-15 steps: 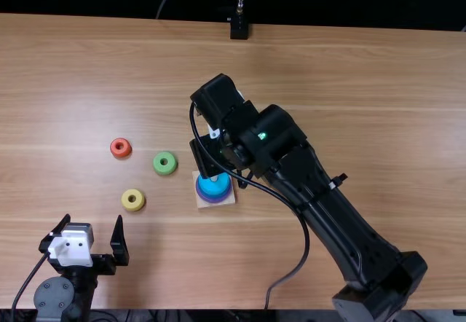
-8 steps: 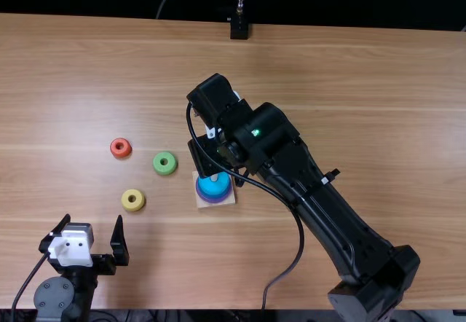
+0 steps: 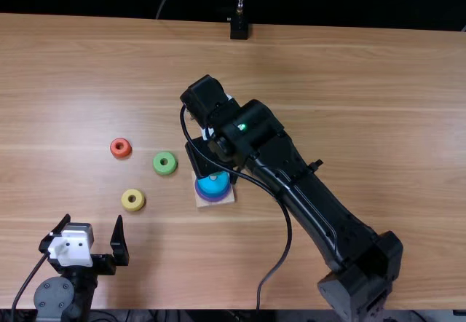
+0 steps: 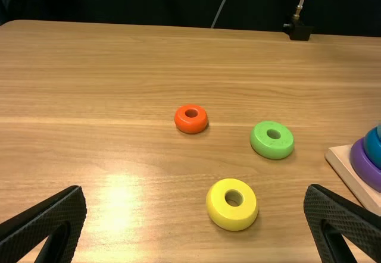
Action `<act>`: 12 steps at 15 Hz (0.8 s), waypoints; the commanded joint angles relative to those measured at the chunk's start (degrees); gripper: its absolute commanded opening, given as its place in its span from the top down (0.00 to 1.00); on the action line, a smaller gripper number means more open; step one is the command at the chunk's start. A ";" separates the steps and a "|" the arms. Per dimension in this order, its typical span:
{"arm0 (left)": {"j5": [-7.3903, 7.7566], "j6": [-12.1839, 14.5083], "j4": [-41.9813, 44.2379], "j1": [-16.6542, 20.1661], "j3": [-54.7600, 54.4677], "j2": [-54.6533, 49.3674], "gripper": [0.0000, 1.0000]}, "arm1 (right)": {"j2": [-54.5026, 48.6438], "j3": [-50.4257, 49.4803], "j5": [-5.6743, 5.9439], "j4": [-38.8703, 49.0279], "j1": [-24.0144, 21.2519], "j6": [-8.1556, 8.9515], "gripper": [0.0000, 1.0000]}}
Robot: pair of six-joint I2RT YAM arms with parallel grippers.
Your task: Build the Hanoi tower: stack the rings onto the peg from bottom to top in this color order: purple, dark blue, light blue, dark green, light green, yellow, orange.
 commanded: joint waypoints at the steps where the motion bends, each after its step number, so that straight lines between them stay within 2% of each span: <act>1: 0.23 0.58 -4.80 0.44 -5.78 -0.67 0.00 | 0.11 1.41 -0.05 0.20 0.13 0.60 0.68; 2: 0.23 0.58 -4.80 0.44 -5.78 -0.67 0.00 | 0.11 1.23 -0.05 0.10 0.22 0.60 0.16; 3: 0.23 0.58 -4.80 0.44 -5.78 -0.67 0.00 | 0.11 1.23 -0.05 0.10 0.13 0.50 0.00; 7: 0.23 0.58 -4.80 0.44 -5.78 -0.67 0.00 | -0.07 1.67 0.16 0.20 -0.13 -0.03 0.00; 12: 0.23 0.58 -4.80 0.44 -5.78 -0.67 0.00 | -0.60 3.96 0.06 1.15 -0.13 0.39 0.00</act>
